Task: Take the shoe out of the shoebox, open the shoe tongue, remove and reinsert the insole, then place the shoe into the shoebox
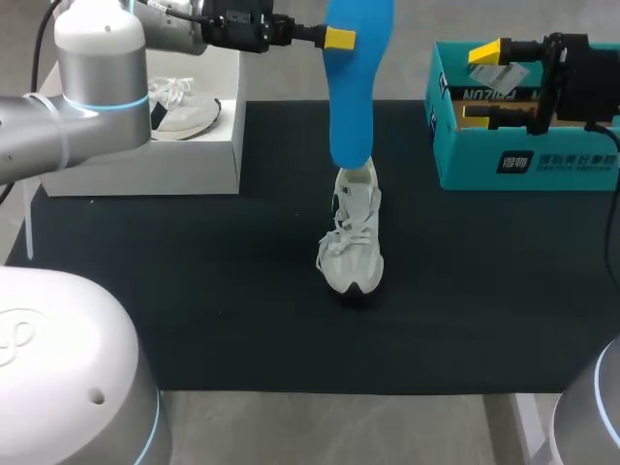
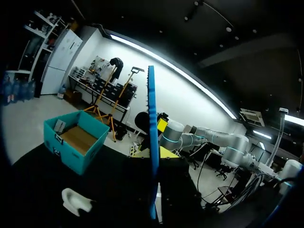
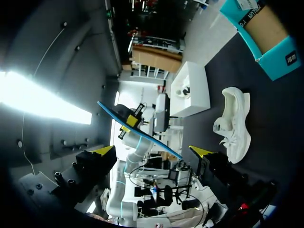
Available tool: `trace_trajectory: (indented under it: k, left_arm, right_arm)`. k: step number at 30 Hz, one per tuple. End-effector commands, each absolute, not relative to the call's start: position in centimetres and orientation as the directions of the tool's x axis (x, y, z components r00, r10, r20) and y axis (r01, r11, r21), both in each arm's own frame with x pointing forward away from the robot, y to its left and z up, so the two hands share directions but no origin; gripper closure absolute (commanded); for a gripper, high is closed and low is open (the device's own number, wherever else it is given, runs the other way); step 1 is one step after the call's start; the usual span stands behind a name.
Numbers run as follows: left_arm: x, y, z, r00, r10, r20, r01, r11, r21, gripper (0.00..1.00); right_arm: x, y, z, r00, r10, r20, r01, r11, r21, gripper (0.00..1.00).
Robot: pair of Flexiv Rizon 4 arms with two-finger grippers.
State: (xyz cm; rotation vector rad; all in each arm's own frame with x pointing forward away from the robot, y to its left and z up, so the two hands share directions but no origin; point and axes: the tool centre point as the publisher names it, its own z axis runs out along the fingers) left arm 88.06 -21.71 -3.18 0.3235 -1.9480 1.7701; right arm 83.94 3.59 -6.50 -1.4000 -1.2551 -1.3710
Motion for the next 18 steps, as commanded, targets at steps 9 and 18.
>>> trace_trajectory:
  k: [9, 18]
  left_arm:
    - [88.6, -21.6, -2.9, -0.455, 0.082, 0.887, -0.870, 0.171, -0.462, 1.00]
    - [89.1, -20.5, -3.4, -0.056, 0.218, 0.974, -0.966, 0.233, -0.108, 1.00]
  right_arm:
    - [84.0, 3.7, -6.5, -0.074, 0.121, 0.990, 0.976, -0.197, 0.097, 0.00]
    - [84.0, 3.7, -6.5, -0.074, 0.121, 0.990, 0.976, -0.197, 0.097, 0.00]
